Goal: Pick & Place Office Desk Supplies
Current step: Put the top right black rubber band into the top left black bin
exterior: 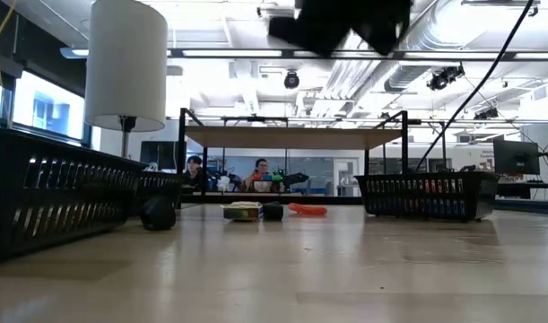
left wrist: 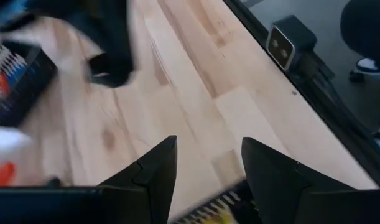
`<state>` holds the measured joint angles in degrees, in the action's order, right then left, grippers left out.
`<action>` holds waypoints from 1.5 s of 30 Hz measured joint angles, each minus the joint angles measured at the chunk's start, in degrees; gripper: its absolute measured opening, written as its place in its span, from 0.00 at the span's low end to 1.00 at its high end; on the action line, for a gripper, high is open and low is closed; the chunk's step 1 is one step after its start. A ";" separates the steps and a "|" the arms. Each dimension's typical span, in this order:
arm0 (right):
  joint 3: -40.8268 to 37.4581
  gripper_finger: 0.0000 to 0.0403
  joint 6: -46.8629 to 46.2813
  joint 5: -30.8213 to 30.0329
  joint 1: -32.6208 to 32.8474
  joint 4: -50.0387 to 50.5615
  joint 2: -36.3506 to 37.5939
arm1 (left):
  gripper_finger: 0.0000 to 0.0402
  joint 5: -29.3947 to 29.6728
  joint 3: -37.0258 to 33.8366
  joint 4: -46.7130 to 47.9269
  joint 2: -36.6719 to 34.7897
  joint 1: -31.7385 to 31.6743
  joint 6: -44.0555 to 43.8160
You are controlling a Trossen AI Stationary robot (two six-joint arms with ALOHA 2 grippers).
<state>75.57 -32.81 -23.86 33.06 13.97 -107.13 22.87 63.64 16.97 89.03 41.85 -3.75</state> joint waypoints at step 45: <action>0.00 0.01 9.95 -14.66 3.17 -14.05 -2.30 | 0.43 -1.94 -0.11 -12.27 0.00 -8.92 -12.61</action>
<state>75.57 -22.86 -38.53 36.23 -0.07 -109.43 20.93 63.53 4.69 89.03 32.92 -16.36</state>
